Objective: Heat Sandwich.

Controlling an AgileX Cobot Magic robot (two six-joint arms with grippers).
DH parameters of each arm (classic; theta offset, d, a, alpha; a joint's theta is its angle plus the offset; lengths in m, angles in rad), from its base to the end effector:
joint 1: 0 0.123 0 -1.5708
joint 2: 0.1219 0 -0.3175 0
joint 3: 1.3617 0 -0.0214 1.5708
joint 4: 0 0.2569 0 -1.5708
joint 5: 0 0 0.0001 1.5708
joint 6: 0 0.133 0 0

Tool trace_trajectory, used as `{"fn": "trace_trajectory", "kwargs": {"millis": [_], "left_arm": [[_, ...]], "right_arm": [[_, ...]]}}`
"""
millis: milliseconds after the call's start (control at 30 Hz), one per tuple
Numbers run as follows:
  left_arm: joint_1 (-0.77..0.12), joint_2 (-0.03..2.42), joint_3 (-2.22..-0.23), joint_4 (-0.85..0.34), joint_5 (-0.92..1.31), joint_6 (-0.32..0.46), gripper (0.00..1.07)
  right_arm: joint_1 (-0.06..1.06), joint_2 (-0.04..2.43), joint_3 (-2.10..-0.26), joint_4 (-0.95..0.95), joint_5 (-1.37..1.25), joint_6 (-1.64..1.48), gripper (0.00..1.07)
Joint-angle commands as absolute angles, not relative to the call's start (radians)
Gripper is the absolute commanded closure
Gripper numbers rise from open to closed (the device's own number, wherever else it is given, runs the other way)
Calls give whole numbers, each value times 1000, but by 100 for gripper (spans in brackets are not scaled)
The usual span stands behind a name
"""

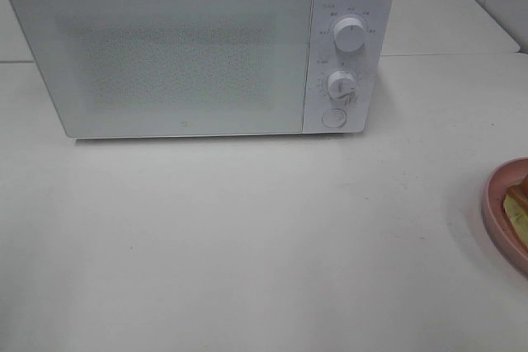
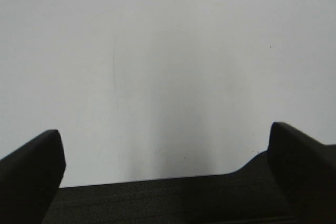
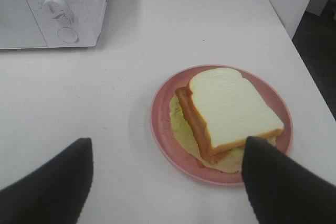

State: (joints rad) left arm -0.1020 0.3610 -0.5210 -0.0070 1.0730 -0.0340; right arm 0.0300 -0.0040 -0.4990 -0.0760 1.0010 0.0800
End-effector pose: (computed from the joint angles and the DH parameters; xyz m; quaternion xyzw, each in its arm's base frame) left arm 0.0524 -0.0062 0.2562 0.0312 0.9309 -0.0282 0.3629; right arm 0.0082 -0.0083 0.2682 0.0213 0.8356 -0.0078 0.5489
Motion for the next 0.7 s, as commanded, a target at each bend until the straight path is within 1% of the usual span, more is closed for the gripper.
{"fn": "trace_trajectory", "kwargs": {"millis": [33, 367, 433, 500, 533, 633, 700], "left_arm": [[-98, 327, -517, -9, 1071, -43, 7], [-95, 177, -517, -27, 1070, -43, 7], [-79, 137, -517, -26, 1070, -43, 7], [-38, 70, -517, -26, 1070, -43, 7], [-38, 70, -517, -26, 1070, -43, 7], [-15, -35, -517, -27, 1070, -43, 7], [-15, -38, -517, -28, 1070, -43, 7]], "right_arm": [[23, -31, -498, -74, 996, 72, 32], [23, -31, -498, -74, 996, 73, 32], [23, -31, -498, -74, 996, 73, 32], [23, -31, -498, -74, 996, 72, 32], [23, -31, -498, -74, 996, 72, 32], [23, -31, -498, -74, 996, 72, 32], [23, -31, -498, -74, 996, 72, 32]]}}
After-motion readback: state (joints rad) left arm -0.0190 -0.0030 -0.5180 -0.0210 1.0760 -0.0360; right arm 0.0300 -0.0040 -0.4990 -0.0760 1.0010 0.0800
